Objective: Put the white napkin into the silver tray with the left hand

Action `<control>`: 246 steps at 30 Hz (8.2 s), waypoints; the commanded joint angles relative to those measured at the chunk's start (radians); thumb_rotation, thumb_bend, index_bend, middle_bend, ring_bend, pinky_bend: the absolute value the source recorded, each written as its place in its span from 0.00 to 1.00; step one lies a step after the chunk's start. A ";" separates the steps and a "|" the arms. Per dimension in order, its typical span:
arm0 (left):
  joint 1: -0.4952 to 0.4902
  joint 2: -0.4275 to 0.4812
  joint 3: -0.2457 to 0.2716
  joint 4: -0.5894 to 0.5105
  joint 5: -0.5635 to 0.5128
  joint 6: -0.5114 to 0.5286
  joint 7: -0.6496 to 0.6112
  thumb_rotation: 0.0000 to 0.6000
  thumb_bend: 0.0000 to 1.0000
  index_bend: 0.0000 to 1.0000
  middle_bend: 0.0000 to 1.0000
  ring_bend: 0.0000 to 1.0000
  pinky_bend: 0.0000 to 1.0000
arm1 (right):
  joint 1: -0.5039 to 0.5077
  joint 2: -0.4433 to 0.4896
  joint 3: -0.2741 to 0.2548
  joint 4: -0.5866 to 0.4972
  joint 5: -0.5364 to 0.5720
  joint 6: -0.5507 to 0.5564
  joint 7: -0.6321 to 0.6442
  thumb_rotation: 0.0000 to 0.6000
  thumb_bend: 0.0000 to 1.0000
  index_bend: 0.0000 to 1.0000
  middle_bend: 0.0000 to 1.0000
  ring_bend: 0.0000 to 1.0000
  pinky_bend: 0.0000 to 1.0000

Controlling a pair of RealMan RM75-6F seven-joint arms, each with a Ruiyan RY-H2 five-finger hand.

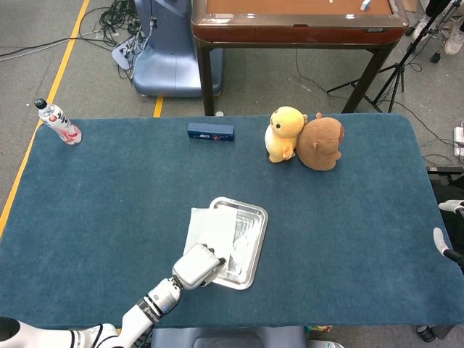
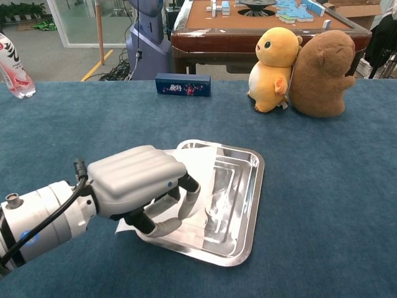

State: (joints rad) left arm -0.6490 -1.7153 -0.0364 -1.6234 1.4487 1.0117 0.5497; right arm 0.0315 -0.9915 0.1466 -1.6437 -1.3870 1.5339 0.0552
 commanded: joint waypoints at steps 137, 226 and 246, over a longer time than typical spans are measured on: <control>-0.215 0.092 -0.021 -0.010 -0.359 -0.112 0.277 1.00 0.73 0.14 0.80 0.53 0.67 | 0.007 -0.003 0.007 0.019 0.023 -0.034 0.019 1.00 0.39 0.33 0.31 0.16 0.30; -0.324 0.013 0.048 -0.179 -0.788 0.111 0.564 1.00 0.78 0.22 0.82 0.55 0.67 | 0.005 0.002 0.013 0.023 0.033 -0.035 0.041 1.00 0.39 0.33 0.31 0.16 0.30; -0.344 -0.016 0.032 -0.182 -0.851 0.167 0.584 1.00 0.80 0.19 0.82 0.56 0.68 | 0.006 0.002 0.015 0.024 0.038 -0.038 0.041 1.00 0.39 0.33 0.31 0.16 0.30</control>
State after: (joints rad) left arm -0.9919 -1.7297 -0.0028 -1.8066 0.5992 1.1774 1.1315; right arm 0.0373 -0.9893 0.1619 -1.6196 -1.3490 1.4955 0.0964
